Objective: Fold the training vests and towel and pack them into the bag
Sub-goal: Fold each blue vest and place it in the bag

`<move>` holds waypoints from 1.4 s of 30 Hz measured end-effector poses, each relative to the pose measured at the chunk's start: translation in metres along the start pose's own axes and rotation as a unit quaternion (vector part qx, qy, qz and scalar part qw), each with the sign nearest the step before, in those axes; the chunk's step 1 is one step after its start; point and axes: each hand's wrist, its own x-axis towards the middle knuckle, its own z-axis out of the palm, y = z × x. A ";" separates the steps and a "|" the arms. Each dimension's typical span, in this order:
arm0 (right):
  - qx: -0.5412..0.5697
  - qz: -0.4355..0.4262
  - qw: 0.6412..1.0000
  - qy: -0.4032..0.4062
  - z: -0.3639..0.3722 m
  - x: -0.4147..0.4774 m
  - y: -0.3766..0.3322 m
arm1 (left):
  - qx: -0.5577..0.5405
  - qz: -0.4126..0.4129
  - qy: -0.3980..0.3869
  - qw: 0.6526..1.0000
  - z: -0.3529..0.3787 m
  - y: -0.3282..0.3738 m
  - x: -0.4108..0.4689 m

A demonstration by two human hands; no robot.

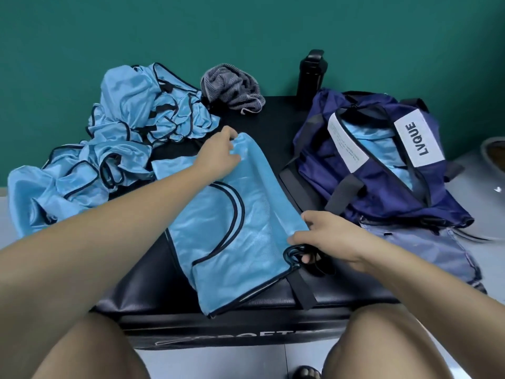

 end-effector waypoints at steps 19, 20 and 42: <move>-0.033 -0.010 0.986 0.165 -0.001 -0.015 0.026 | 0.206 0.258 -0.079 0.941 -0.002 0.004 -0.302; -0.048 -0.010 0.985 0.168 -0.001 -0.017 0.026 | 0.207 0.257 -0.073 0.941 -0.003 0.001 -0.302; -0.595 -0.373 0.695 0.151 0.081 -0.082 0.051 | 0.199 0.165 -0.084 0.962 -0.087 -0.063 -0.327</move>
